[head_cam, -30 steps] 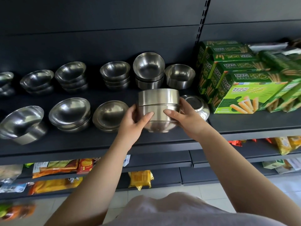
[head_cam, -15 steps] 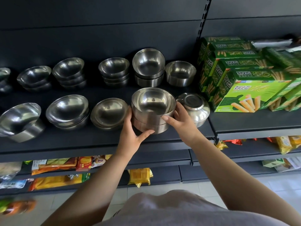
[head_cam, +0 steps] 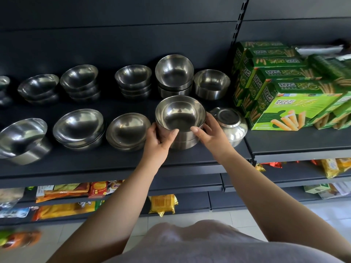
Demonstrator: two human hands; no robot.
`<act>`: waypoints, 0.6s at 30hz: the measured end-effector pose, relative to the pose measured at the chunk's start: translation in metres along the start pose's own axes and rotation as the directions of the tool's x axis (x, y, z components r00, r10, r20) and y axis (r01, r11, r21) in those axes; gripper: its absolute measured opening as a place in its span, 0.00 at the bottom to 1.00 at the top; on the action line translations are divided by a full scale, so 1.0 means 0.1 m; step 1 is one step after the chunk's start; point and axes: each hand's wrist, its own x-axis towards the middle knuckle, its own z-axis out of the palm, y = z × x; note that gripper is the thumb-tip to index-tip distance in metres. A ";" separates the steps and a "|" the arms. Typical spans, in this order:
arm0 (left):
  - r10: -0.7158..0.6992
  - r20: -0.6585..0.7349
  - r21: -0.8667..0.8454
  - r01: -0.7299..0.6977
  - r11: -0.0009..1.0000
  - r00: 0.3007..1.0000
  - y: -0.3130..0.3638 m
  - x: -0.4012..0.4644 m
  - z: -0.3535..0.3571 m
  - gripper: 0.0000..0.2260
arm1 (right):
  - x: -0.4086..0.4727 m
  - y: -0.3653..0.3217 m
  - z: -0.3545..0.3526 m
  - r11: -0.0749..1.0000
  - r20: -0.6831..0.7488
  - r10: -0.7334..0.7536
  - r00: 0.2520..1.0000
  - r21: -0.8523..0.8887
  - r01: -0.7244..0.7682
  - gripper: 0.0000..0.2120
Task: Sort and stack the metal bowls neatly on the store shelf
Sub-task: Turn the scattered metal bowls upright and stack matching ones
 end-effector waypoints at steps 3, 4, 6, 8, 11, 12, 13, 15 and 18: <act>-0.076 0.031 -0.014 0.076 0.997 0.997 0.03 0.03 -0.06 0.32 | 0.02 0.02 -0.02 1.000 -0.011 0.004 1.000 -0.023 -0.004 0.37; -0.097 0.042 -0.008 0.098 0.995 0.994 0.05 0.03 -0.08 0.32 | 0.02 0.03 -0.03 1.000 -0.015 0.015 1.000 -0.016 -0.016 0.37; -0.139 0.060 -0.029 0.141 0.990 0.988 0.08 0.08 -0.12 0.28 | 0.02 0.03 -0.02 0.999 -0.028 0.043 0.999 0.011 -0.042 0.36; -0.181 0.064 -0.065 0.185 0.981 0.981 0.12 0.12 -0.16 0.26 | 0.01 0.02 0.00 0.998 -0.051 0.053 0.997 0.022 -0.052 0.30; -0.208 0.096 -0.020 0.211 0.977 0.973 0.22 0.18 -0.23 0.36 | -0.02 -0.03 0.04 0.995 -0.097 0.103 0.990 0.023 -0.101 0.21; -0.219 0.098 -0.001 0.220 0.975 0.971 0.25 0.21 -0.27 0.37 | -0.02 -0.07 0.05 0.995 -0.119 0.103 0.988 0.014 -0.102 0.21; -0.223 0.099 -0.001 0.224 0.975 0.970 0.26 0.25 -0.30 0.33 | -0.01 -0.12 0.04 0.995 -0.154 0.095 0.984 -0.014 -0.098 0.19; -0.191 0.084 -0.045 0.195 0.980 0.978 0.32 0.35 -0.37 0.14 | 0.05 -0.20 0.02 0.994 -0.253 0.072 0.965 -0.063 -0.091 0.24; -0.206 0.058 -0.087 0.210 0.974 0.977 0.49 0.51 -0.41 0.16 | 0.20 -0.29 -0.03 0.995 -0.347 0.061 0.936 -0.059 -0.086 0.29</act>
